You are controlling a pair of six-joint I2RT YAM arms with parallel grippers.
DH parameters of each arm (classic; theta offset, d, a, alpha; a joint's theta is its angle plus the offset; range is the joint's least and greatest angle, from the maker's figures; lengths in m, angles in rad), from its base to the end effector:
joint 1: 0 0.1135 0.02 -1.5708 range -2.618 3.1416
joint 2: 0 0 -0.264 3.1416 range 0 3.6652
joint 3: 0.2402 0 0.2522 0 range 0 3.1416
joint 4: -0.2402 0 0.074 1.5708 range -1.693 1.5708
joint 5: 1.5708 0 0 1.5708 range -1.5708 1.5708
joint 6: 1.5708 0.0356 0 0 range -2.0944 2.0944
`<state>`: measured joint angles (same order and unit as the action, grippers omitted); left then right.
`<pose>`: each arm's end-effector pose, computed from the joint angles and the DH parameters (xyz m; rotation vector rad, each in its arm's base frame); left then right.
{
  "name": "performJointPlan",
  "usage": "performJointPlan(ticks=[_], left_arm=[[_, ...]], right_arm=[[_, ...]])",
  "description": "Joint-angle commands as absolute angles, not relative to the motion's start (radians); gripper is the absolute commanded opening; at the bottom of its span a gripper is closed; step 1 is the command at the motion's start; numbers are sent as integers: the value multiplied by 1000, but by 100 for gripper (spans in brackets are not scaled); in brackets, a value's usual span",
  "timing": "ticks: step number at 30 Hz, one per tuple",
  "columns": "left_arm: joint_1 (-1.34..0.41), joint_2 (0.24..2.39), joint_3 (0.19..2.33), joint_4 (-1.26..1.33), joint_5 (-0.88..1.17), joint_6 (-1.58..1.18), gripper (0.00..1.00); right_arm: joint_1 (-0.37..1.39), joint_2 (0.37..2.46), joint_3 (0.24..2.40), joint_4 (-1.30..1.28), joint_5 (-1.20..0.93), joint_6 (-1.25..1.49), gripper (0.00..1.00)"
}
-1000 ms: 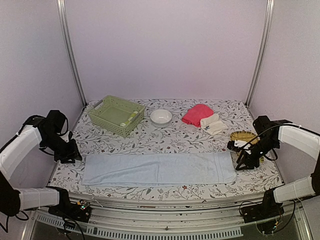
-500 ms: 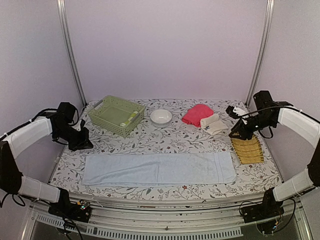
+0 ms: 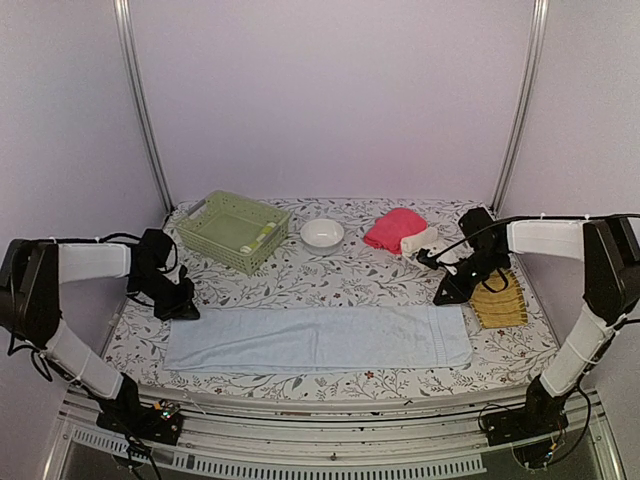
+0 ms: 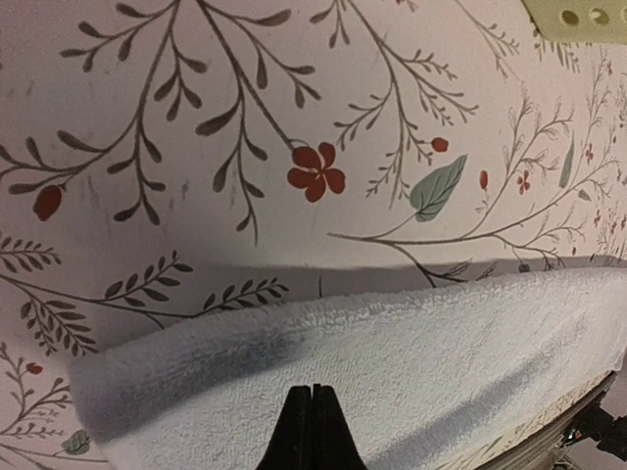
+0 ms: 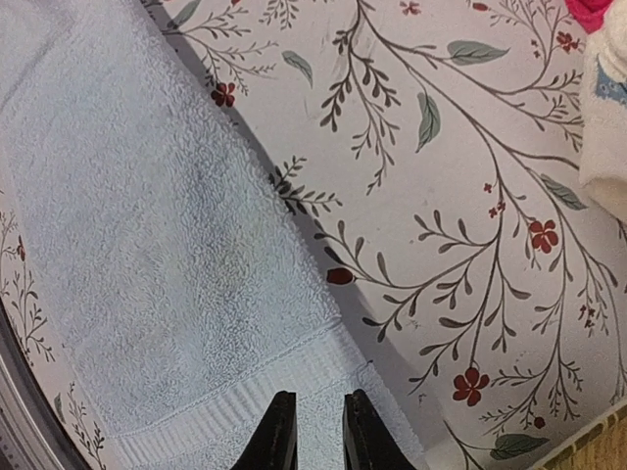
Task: Roll the towels
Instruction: Move the towel to the center of the board.
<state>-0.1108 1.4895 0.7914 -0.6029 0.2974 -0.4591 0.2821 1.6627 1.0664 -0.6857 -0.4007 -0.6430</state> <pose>0.2509 -0.0384 0.1610 -0.4475 2.8862 -0.5312 0.2949 0.0999 0.1861 -1.2995 2.4242 0.4775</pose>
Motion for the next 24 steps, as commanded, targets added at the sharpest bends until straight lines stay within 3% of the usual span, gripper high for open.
performJointPlan(ticks=[1,8,15,24], left_arm=[[-30,1511,749,-591,261,-428,0],[57,1522,739,-548,257,-405,0],[99,1635,792,-486,220,-359,0],[131,1567,903,-436,356,-391,0]], right_arm=[[298,1728,1034,-681,-298,-636,20],[309,1855,1077,-615,-178,-616,20],[308,2000,1279,-580,-112,-596,20],[309,1985,1430,-645,-242,-559,24]])
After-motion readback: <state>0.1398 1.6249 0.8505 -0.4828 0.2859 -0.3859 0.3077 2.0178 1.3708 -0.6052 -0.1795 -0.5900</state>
